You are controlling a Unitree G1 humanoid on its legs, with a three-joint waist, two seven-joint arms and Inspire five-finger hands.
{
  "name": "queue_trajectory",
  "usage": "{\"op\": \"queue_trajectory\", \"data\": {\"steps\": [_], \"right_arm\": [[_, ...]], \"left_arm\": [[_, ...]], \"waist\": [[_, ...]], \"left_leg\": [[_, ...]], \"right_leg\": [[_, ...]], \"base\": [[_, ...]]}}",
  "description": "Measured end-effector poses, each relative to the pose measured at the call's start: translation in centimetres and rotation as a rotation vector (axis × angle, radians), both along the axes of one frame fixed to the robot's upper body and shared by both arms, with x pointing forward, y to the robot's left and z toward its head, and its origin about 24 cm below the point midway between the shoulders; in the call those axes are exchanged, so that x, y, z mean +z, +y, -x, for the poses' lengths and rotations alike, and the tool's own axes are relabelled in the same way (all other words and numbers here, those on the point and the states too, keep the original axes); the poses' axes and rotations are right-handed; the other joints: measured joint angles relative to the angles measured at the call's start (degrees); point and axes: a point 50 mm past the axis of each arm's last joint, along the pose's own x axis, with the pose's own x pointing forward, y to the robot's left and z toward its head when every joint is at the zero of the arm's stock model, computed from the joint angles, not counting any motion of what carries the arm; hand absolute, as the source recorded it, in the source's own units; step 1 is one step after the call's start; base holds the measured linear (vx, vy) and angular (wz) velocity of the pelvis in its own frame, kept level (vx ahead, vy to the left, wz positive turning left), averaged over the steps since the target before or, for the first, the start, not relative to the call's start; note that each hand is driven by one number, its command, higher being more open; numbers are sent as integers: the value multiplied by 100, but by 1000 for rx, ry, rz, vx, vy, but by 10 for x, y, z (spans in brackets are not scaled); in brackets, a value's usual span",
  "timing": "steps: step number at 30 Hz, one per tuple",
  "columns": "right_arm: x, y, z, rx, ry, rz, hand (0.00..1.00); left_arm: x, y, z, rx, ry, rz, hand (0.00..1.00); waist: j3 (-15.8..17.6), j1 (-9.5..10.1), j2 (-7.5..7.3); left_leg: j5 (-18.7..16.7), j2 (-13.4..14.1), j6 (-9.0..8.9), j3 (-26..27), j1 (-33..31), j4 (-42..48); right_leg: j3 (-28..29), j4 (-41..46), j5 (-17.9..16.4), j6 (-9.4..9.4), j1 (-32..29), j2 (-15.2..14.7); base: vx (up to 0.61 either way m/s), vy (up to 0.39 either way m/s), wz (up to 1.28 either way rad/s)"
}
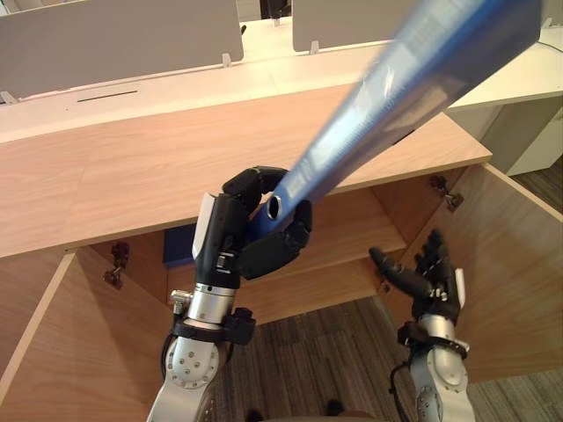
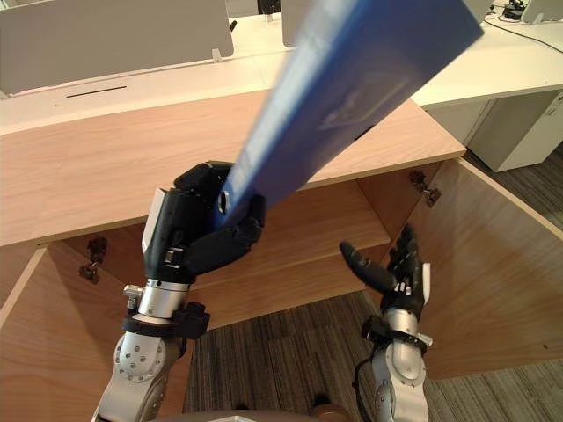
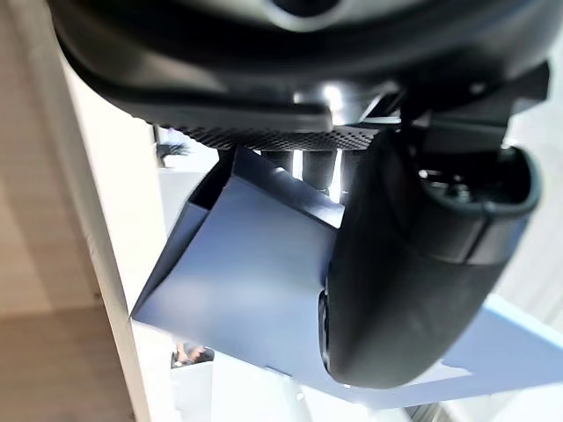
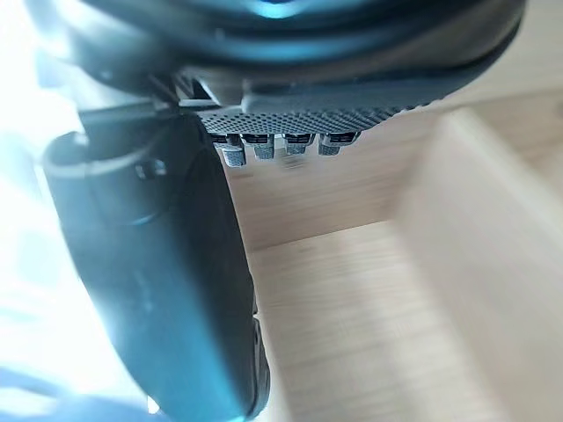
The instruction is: Walk over to the cabinet, pick up the folder, carry it to the office cabinet, place the folder inside the office cabinet, then close the office cabinet door
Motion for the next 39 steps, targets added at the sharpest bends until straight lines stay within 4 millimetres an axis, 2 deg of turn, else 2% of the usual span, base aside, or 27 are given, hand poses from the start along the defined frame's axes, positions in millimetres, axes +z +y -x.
{"op": "queue_trajectory", "data": {"steps": [3, 6, 11, 15, 16, 23, 29, 30, 34, 39], "right_arm": [[35, 0, -3, 28, -202, -32, 100], [55, 3, -14, 121, -314, -50, 100], [74, 22, -30, 372, -385, -12, 100], [73, 25, -42, 470, -365, 23, 100], [72, 25, -46, 495, -351, 29, 0], [54, 24, -58, 617, -218, 25, 0], [53, 31, -58, 666, -229, -41, 0], [52, 33, -58, 670, -233, -50, 0], [50, 38, -58, 672, -240, -76, 0], [54, 55, -54, 687, -295, -130, 0]], "left_arm": [[-9, 2, 2, -78, 90, 137, 0], [-15, 2, 4, -146, 151, 213, 0], [-20, 1, 6, -269, 181, 223, 0], [-23, 4, 7, -300, 197, 218, 0], [-24, 5, 7, -302, 207, 223, 0], [-34, 16, 5, -281, 257, 190, 0], [-33, 26, 6, -237, 248, 200, 0], [-34, 27, 6, -227, 250, 200, 100], [-31, 30, 6, -159, 204, 167, 100], [-28, 40, 5, -24, 160, 214, 100]], "waist": [[16, 4, -25], [21, 24, -31], [22, 135, -25], [20, 162, -23], [20, 188, -23], [18, 273, -21], [14, 324, -23], [12, 338, -23], [5, 378, -23], [3, 422, -22]], "left_leg": [[-12, 1, 2, 3, 4, 0], [-15, 2, 6, 2, 5, 0], [-12, 0, 6, -41, 5, 0], [-1, -12, 13, -195, 12, 0], [7, -13, 21, -219, 0, 0], [60, -72, 62, -423, -82, -1], [107, -96, 77, -527, -126, -2], [116, -97, 77, -538, -132, -2], [161, -99, 76, -589, -165, -11], [226, -93, 75, -702, -219, -31]], "right_leg": [[5, 0, 1, 3, 3, 0], [5, 0, 2, 9, 8, -9], [-35, -1, 2, 10, 34, -9], [-171, -1, 0, 12, 112, -27], [-194, -3, 0, 12, 113, -36], [-391, -7, -1, 14, 134, -86], [-495, -6, -1, 13, 144, -114], [-506, -6, -1, 13, 144, -115], [-551, -6, -1, 12, 139, -116], [-654, -7, -2, 11, 135, -111]], "base": [[0, 0, 0], [0, 0, 0], [-7, -7, 4], [-14, -17, 20], [-11, -9, 11], [-17, -11, 14], [-34, -18, 10], [-39, -17, 6], [-43, -21, 7], [-41, -24, 11]]}}
